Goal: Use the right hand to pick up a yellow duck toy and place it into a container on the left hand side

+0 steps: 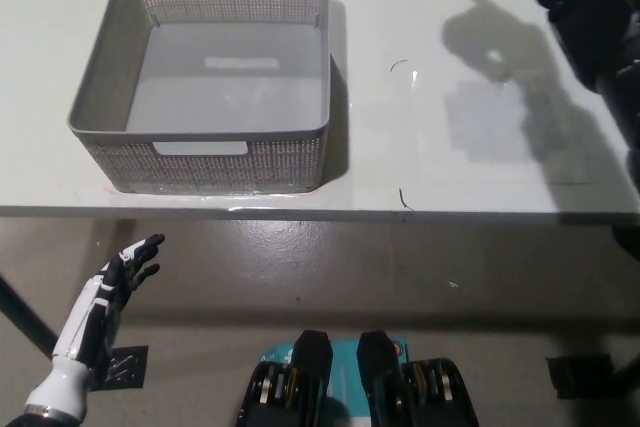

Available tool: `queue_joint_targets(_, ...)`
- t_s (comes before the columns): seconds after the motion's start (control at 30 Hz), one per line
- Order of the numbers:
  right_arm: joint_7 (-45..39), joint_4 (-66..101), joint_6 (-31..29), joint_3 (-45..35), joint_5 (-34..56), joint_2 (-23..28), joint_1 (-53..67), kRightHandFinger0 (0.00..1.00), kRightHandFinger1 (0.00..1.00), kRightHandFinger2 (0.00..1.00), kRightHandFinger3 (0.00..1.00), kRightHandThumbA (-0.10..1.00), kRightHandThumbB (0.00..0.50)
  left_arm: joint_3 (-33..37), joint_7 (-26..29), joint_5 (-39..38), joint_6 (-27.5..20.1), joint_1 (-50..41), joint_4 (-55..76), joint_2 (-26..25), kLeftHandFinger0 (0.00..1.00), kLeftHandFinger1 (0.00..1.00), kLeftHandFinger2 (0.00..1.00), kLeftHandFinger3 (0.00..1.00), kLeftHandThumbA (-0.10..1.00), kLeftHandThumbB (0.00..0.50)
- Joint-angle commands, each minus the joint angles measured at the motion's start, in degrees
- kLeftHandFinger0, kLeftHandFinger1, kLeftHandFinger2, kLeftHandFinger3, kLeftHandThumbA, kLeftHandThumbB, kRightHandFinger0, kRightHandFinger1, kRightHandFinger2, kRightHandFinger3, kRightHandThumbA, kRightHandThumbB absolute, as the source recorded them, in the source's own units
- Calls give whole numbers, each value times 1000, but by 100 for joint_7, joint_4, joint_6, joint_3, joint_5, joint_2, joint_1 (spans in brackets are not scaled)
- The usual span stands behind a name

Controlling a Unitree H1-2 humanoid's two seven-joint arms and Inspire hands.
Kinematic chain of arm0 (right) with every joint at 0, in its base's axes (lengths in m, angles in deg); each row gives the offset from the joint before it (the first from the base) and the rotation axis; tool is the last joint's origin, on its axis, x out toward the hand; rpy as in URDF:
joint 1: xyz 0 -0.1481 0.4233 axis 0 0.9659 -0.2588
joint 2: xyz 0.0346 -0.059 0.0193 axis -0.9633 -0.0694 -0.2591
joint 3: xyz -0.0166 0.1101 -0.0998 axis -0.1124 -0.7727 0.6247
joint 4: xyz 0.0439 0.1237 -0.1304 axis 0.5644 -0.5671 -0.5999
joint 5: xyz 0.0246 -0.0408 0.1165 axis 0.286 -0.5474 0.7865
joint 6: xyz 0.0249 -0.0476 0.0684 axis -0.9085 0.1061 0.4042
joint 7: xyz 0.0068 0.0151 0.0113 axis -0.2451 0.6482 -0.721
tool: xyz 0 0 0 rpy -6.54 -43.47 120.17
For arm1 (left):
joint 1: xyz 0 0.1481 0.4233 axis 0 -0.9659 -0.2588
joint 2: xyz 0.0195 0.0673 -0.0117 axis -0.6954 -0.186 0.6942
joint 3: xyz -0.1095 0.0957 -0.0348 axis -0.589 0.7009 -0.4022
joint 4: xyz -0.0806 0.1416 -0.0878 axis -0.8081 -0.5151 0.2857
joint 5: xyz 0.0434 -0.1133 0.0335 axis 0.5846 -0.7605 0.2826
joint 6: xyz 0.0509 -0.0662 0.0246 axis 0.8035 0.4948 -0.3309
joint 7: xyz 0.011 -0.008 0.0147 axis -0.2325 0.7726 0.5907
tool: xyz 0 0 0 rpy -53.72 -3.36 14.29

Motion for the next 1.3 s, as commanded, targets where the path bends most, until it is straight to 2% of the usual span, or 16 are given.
queue_joint_targets(0.0, 249, 272, -444, -163, 217, -271, -599, 84, 557, 928, 913, -100, 204, -32, 13, 11, -20, -21, 238, -95, 1000, 1000, 1000, 1000, 1000, 284)
queue_joint_targets(0.1, 307, 279, -342, -115, 155, -467, -640, 119, 567, 946, 880, -100, 189, -11, 25, 69, -15, -41, 237, -93, 1000, 1000, 1000, 1000, 1000, 282)
queue_joint_targets(0.2, 305, 241, -187, -144, 195, -753, -725, 35, 491, 881, 809, -100, 196, -7, 38, 94, 1, -55, 242, -87, 1000, 1000, 1000, 1000, 1000, 283)
queue_joint_targets(0.4, 385, 188, -266, -170, 197, -1229, -802, 0, 500, 939, 974, -100, 197, 37, 11, 142, 6, -14, 229, -111, 1000, 1000, 1000, 1000, 1000, 270)
queue_joint_targets(0.57, 359, 150, -324, -291, 333, -1658, -782, 0, 477, 880, 912, -100, 199, 75, 4, 194, 10, -7, 219, -134, 1000, 1000, 1000, 1000, 1000, 267)
queue_joint_targets(0.7, 337, 136, -368, -325, 354, -1899, -679, 51, 576, 970, 951, -100, 187, 138, -28, 238, 43, 22, 260, -147, 1000, 1000, 1000, 1000, 1000, 254)
queue_joint_targets(0.83, 347, 127, -249, -296, 336, -2031, -511, 0, 507, 906, 918, -100, 194, 186, -74, 244, 90, 35, 305, -183, 1000, 1000, 1000, 1000, 1000, 269)
queue_joint_targets(0.87, 296, 118, -181, -302, 346, -2030, -502, 31, 539, 955, 1000, -100, 204, 193, -80, 249, 102, 46, 313, -192, 1000, 1000, 1000, 1000, 1000, 259)
queue_joint_targets(0.9, 16, 88, 81, -250, 314, -2002, -516, 283, 767, 1000, 1000, 139, 234, 202, -95, 254, 125, 73, 334, -212, 1000, 1000, 1000, 1000, 1000, 258)
queue_joint_targets(0.93, -70, 83, 150, -226, 296, -1986, -523, 355, 767, 1000, 1000, 224, 248, 207, -99, 254, 134, 85, 340, -216, 1000, 1000, 1000, 1000, 1000, 258)
queue_joint_targets(0.97, -381, 61, 270, -153, 248, -1939, -537, 960, 1000, 1000, 1000, 696, 381, 215, -95, 281, 127, 104, 348, -221, 1000, 1000, 1000, 1000, 1000, 251)
queue_joint_targets(1.0, -597, 51, 356, -102, 214, -1905, -544, 1000, 1000, 1000, 1000, 737, 390, 220, -96, 296, 118, 117, 355, -231, 1000, 1000, 1000, 1000, 1000, 250)
queue_joint_targets(1.03, -754, 56, 434, -53, 180, -1873, -531, 1000, 1000, 1000, 1000, 859, 454, 231, -103, 313, 156, 114, 390, -241, 1000, 1000, 1000, 1000, 1000, 243)
queue_joint_targets(1.07, -825, 65, 469, -37, 176, -1849, -524, 1000, 1000, 1000, 1000, 868, 471, 235, -112, 315, 174, 126, 402, -253, 1000, 1000, 1000, 1000, 1000, 242)
queue_joint_targets(1.17, -835, 128, 467, 57, 122, -1757, -476, 1000, 1000, 1000, 1000, 1000, 453, 244, -129, 319, 119, 167, 394, -278, 1000, 1000, 1000, 1000, 1000, 215)
queue_joint_targets(1.27, -844, 172, 517, 121, 91, -1682, -449, 1000, 1000, 1000, 1000, 1000, 460, 258, -135, 313, 156, 164, 422, -283, 1000, 1000, 1000, 1000, 1000, 214)
